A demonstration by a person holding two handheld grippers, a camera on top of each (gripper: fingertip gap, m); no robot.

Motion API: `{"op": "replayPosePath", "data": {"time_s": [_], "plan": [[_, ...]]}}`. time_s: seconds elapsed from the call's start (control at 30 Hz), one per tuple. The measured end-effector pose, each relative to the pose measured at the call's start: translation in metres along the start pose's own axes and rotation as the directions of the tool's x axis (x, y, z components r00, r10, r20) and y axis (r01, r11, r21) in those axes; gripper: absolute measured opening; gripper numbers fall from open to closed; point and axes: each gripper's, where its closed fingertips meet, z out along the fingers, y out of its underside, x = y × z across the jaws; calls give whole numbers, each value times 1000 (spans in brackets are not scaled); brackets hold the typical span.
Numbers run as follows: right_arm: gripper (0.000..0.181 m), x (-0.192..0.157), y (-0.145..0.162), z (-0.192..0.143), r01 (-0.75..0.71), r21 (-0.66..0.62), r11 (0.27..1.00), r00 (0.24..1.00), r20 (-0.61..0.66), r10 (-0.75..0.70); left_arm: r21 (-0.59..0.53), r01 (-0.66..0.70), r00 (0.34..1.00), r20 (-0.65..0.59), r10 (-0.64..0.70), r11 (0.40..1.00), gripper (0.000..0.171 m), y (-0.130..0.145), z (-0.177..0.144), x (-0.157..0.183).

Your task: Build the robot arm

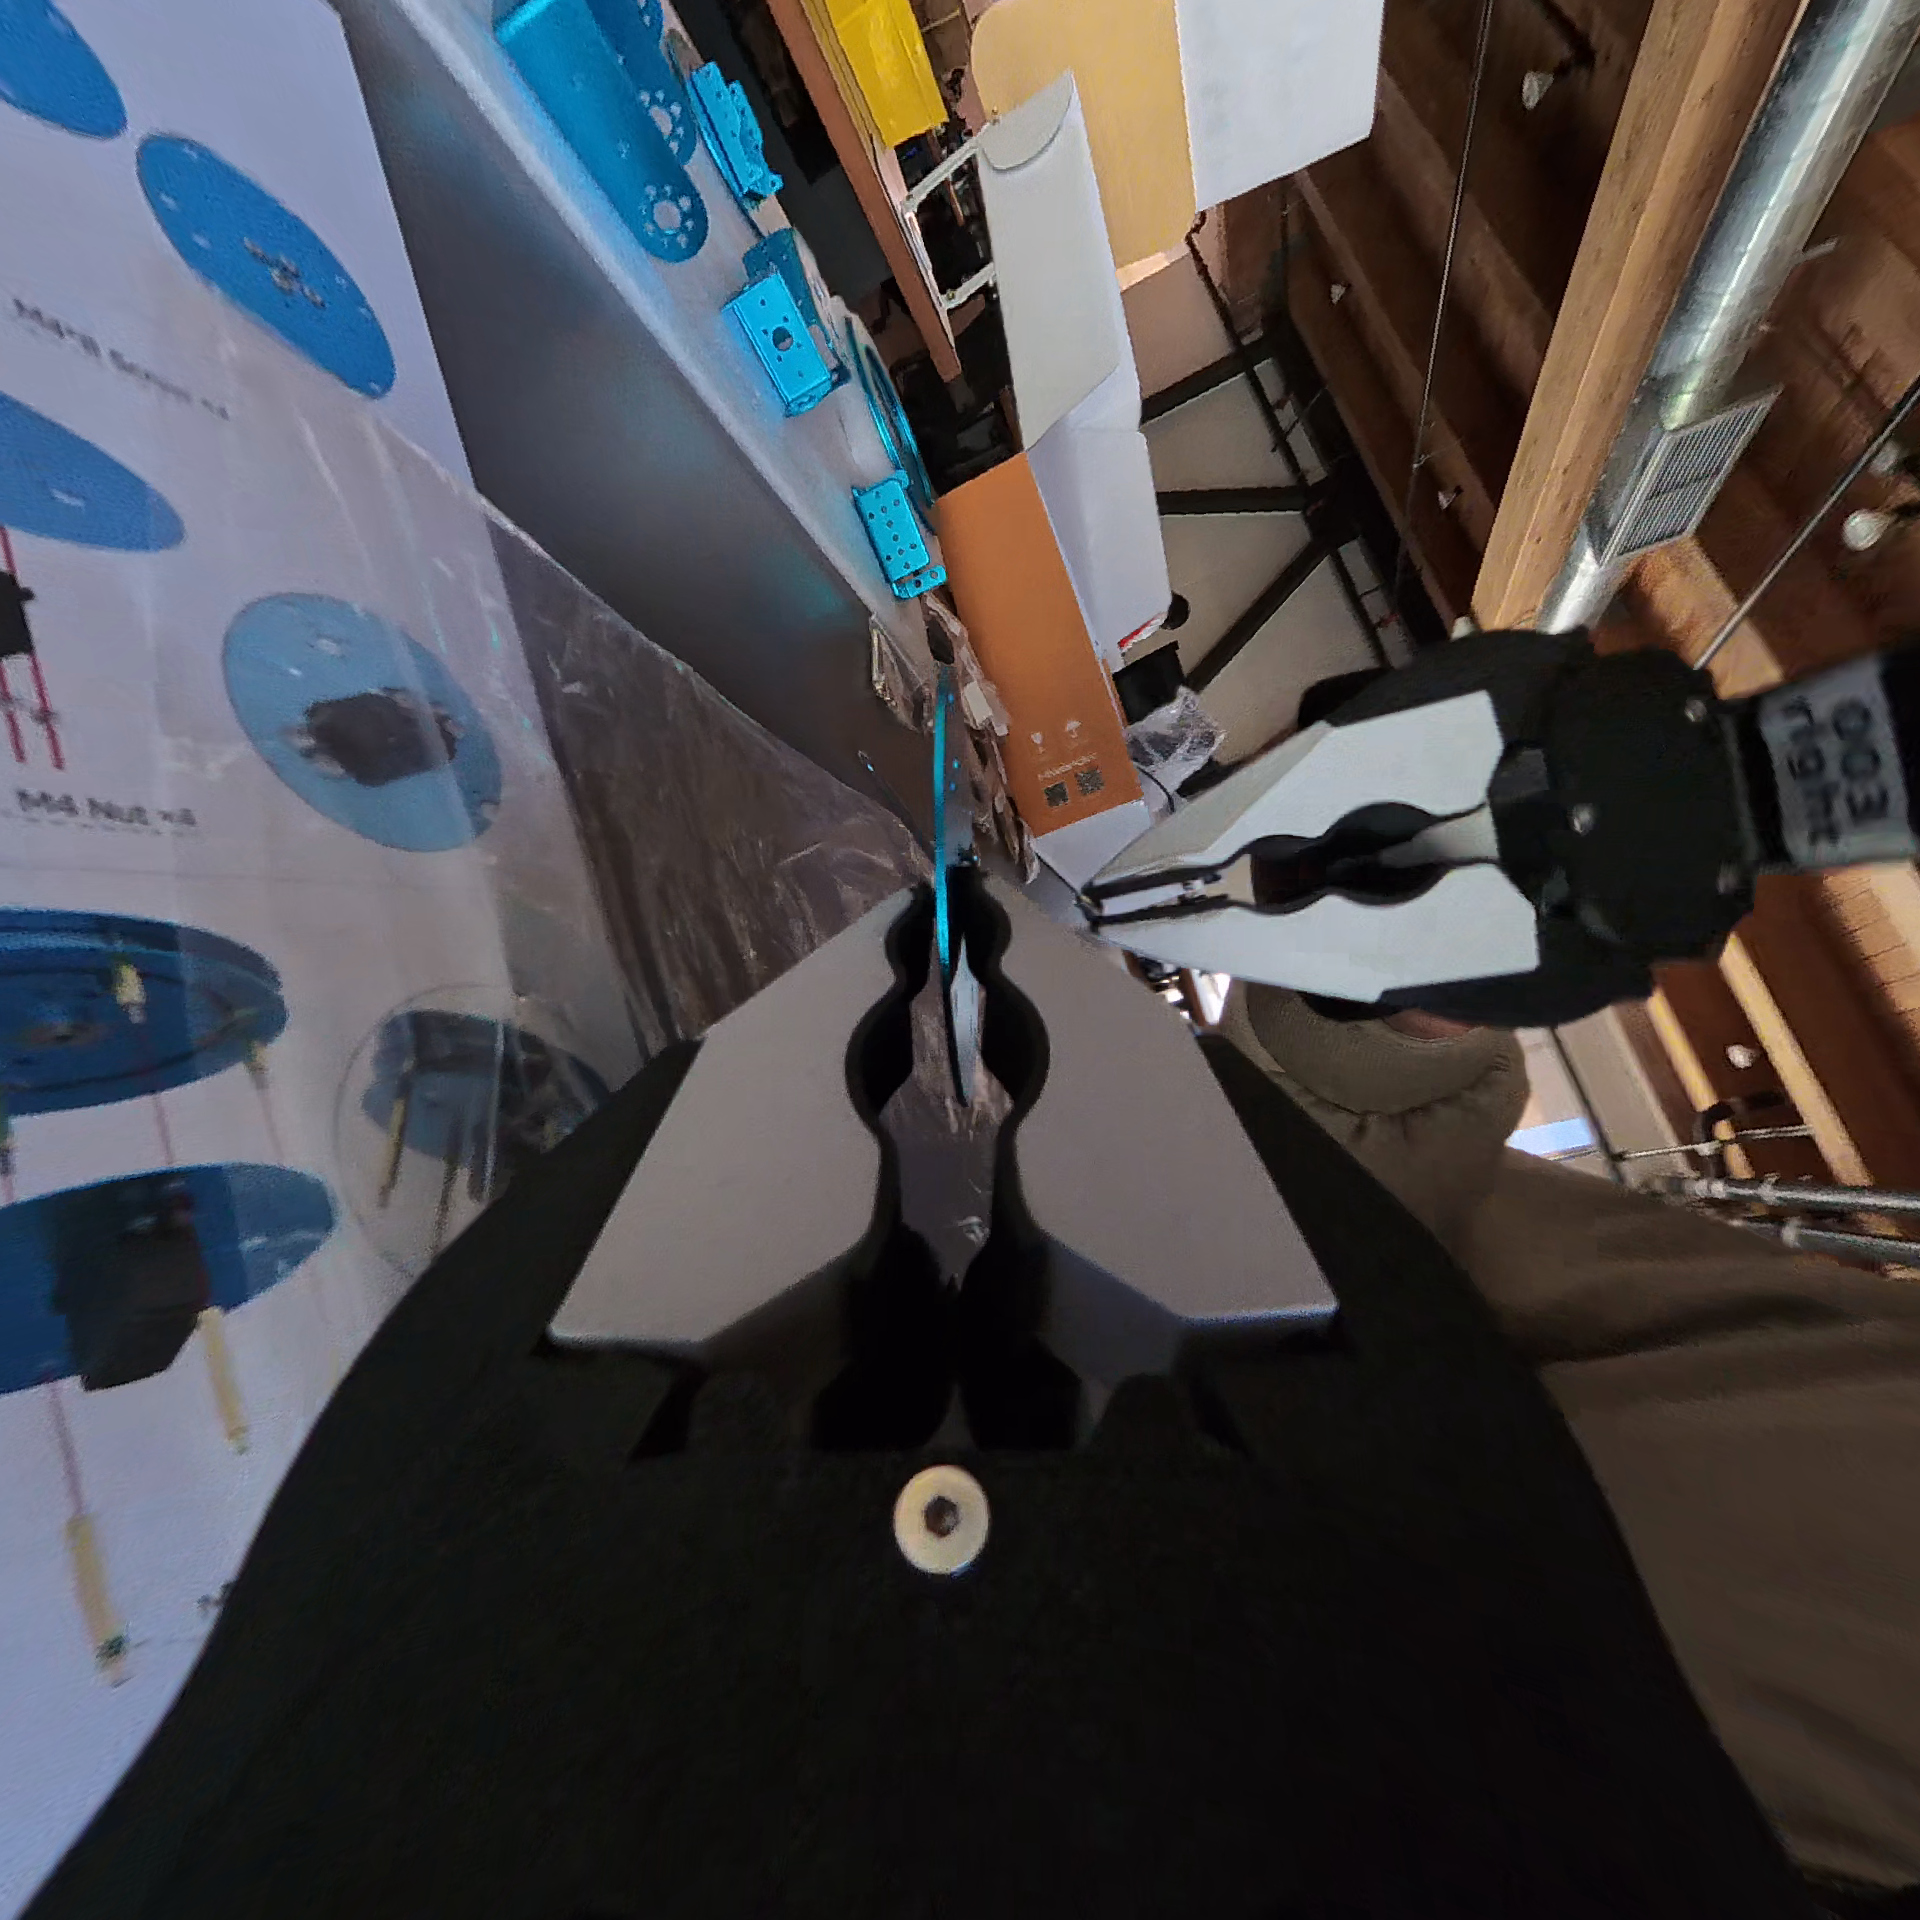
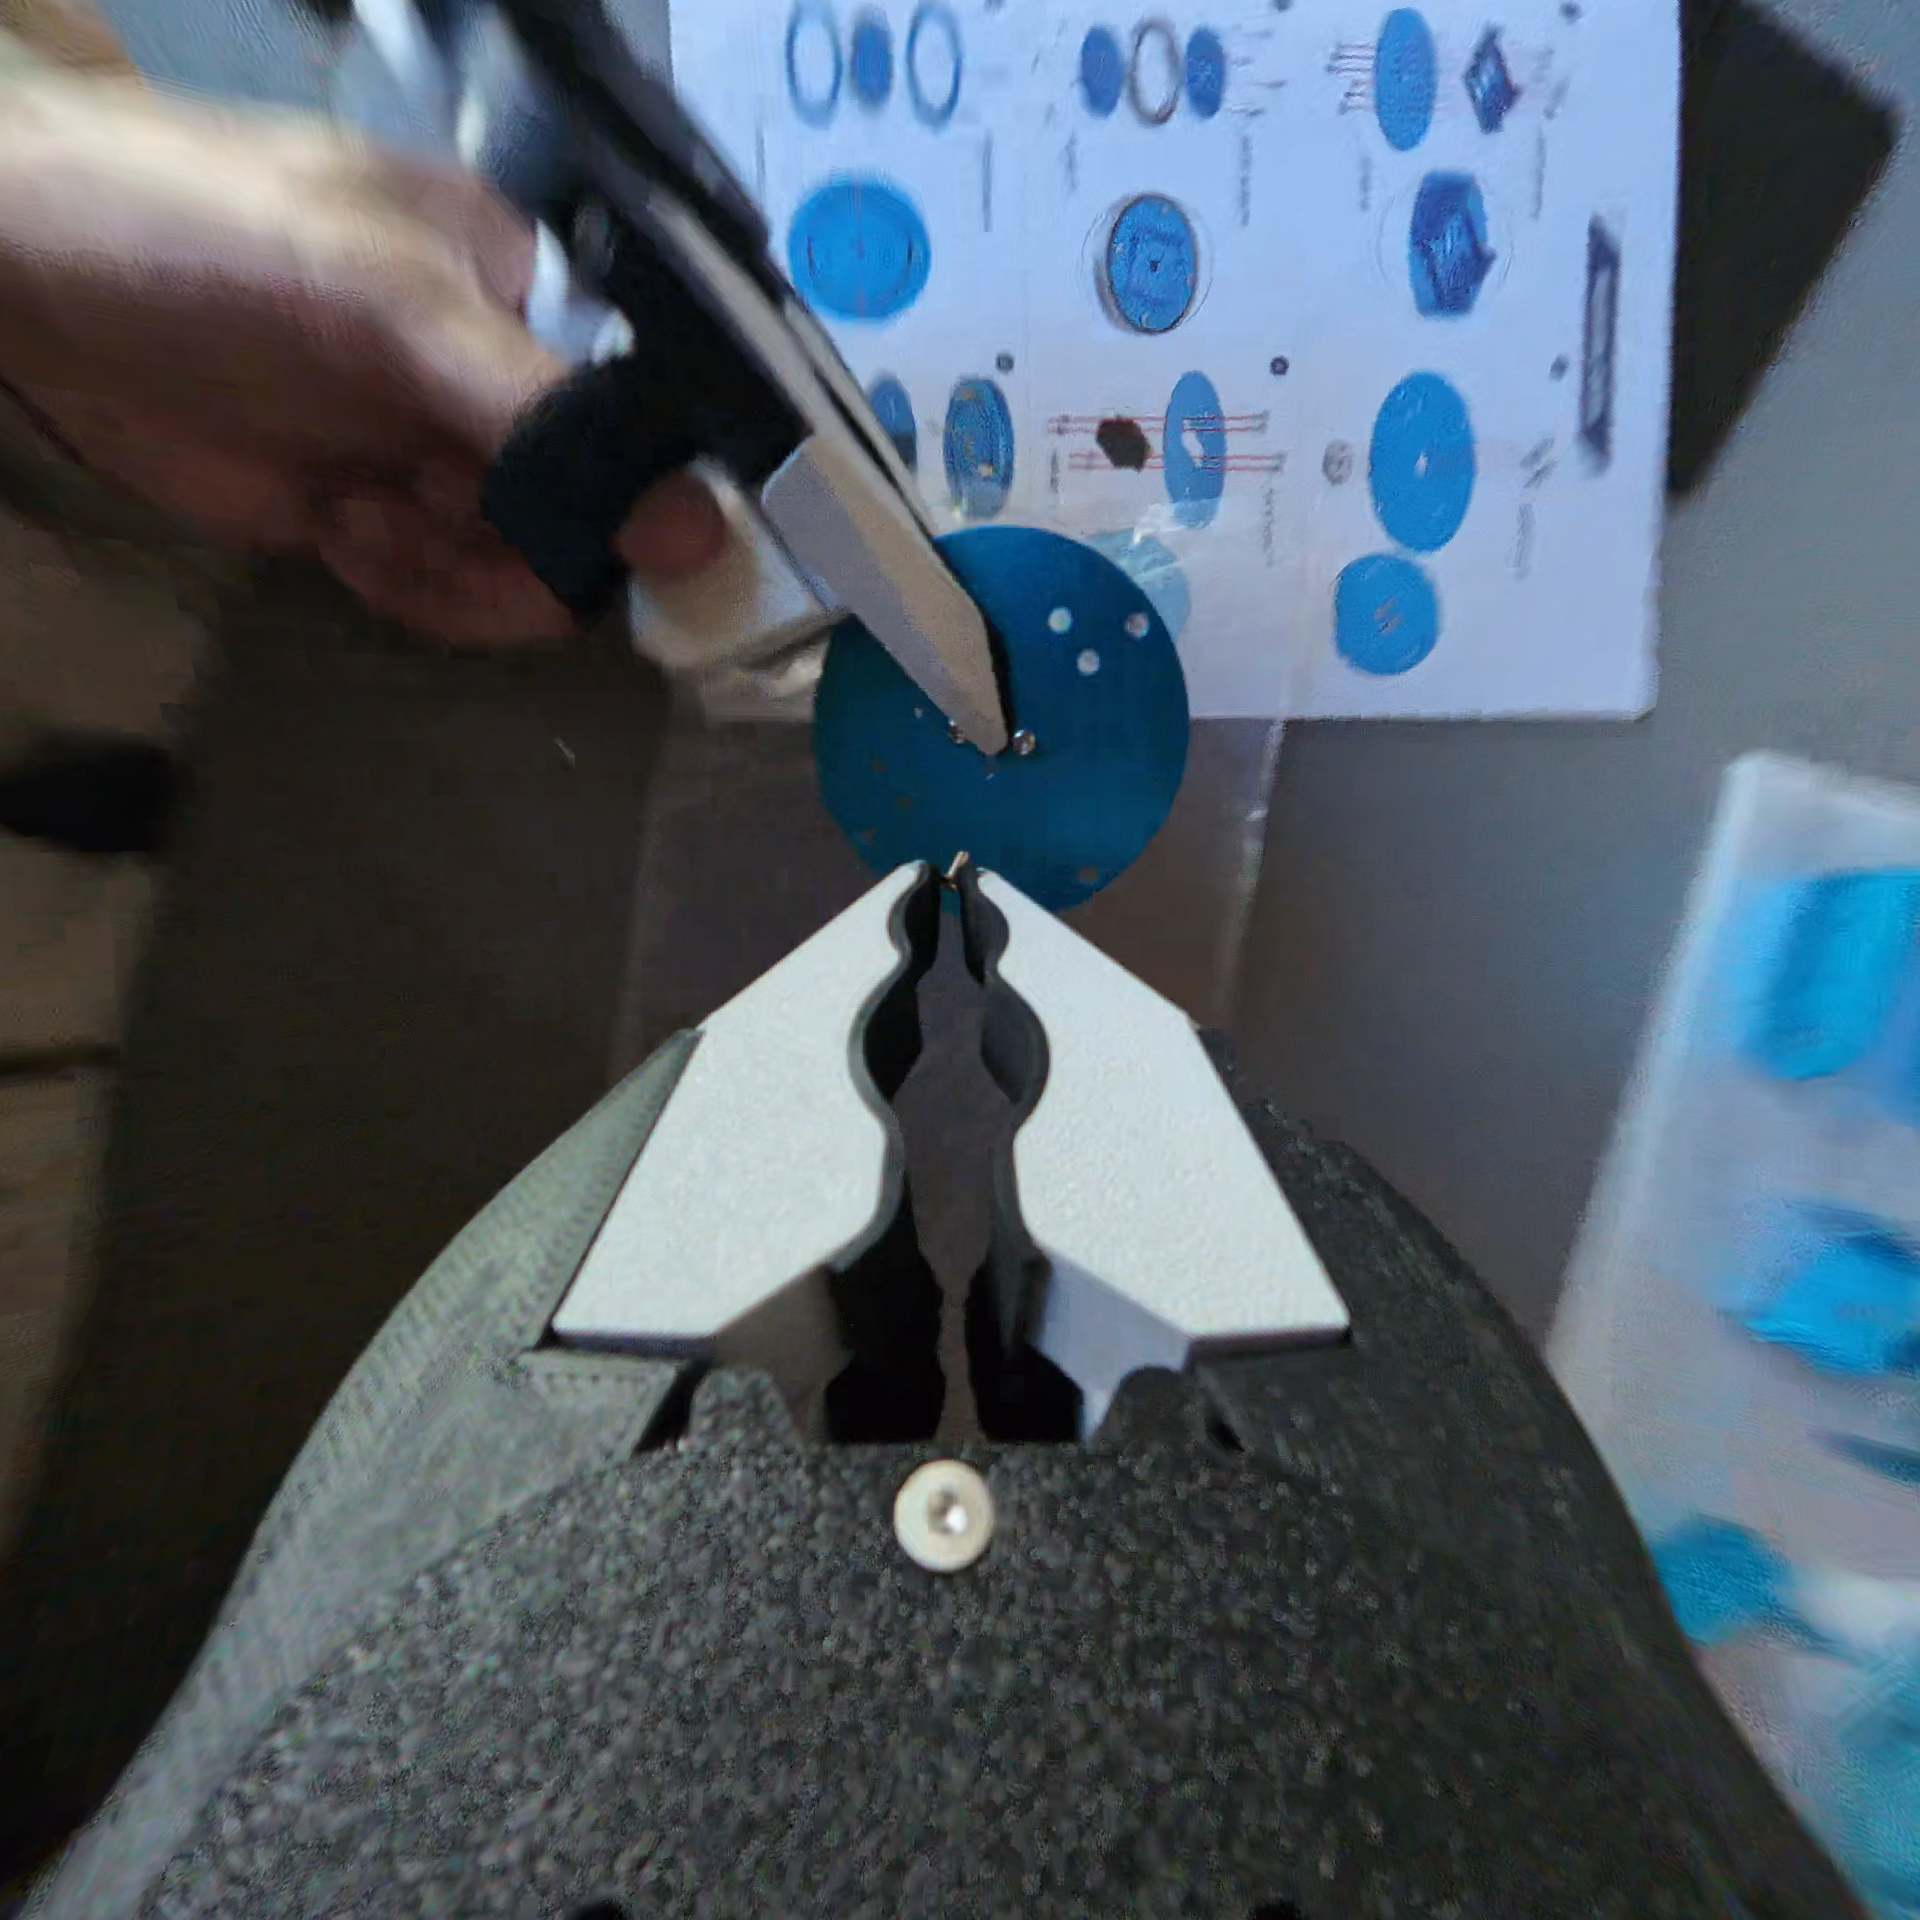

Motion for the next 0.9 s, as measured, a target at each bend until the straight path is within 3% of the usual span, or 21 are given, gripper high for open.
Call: {"op": "replayPosePath", "data": {"time_s": [0.07,0.13,0.2,0.37,0.5,0.57,0.7,0.9], "plan": [[3,1,3,4,312,-108,944,944,-75,-321,-4,75,997,-1,-75,997,5,1,2,-5],[3,6,2,7,585,-216,782,768,-161,-620,0,117,993,5,-117,993,5,1,2,-10],[3,6,2,8,711,-324,624,596,-191,-780,11,98,994,38,-98,995,5,-1,0,-14],[3,7,1,16,815,-462,351,358,-76,-931,7,64,996,66,-65,998,6,1,4,-15],[3,14,-2,28,842,-538,39,25,-33,-999,11,94,994,62,-94,996,6,2,4,-16],[3,18,-1,35,829,-554,-74,-99,-16,-995,12,122,991,52,-123,992,6,1,3,-17],[2,22,-2,39,807,-566,-167,-214,-17,-977,22,168,985,45,-169,986,5,-2,2,-20],[2,19,-4,39,803,-565,-192,-232,1,-973,20,179,983,45,-179,984,5,-1,2,-21]]}}
